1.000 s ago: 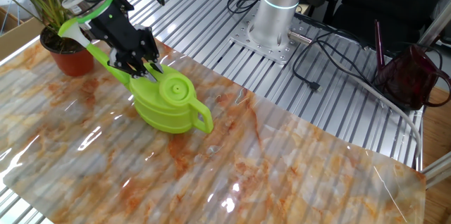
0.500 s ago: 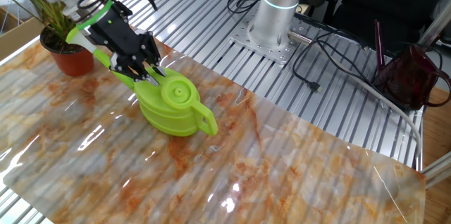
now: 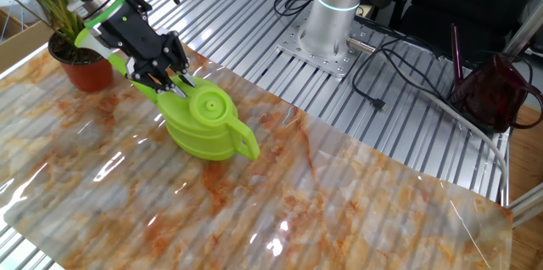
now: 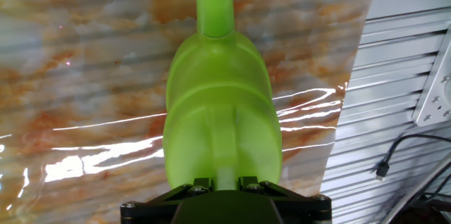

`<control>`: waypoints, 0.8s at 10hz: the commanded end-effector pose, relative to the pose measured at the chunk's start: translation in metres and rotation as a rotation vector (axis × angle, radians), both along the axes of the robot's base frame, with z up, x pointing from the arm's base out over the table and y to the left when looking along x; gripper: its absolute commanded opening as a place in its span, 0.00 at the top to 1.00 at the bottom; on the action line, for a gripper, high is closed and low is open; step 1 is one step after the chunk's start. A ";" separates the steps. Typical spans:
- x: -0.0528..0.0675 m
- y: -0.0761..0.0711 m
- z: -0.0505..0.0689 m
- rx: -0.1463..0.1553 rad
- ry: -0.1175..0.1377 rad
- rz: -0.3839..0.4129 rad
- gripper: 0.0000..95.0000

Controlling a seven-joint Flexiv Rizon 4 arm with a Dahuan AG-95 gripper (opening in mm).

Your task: Water the plant

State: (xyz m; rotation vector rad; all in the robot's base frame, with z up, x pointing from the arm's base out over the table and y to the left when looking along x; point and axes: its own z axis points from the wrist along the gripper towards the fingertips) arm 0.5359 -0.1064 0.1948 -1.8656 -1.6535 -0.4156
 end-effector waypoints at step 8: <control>0.000 0.001 0.001 0.051 0.028 -0.032 1.00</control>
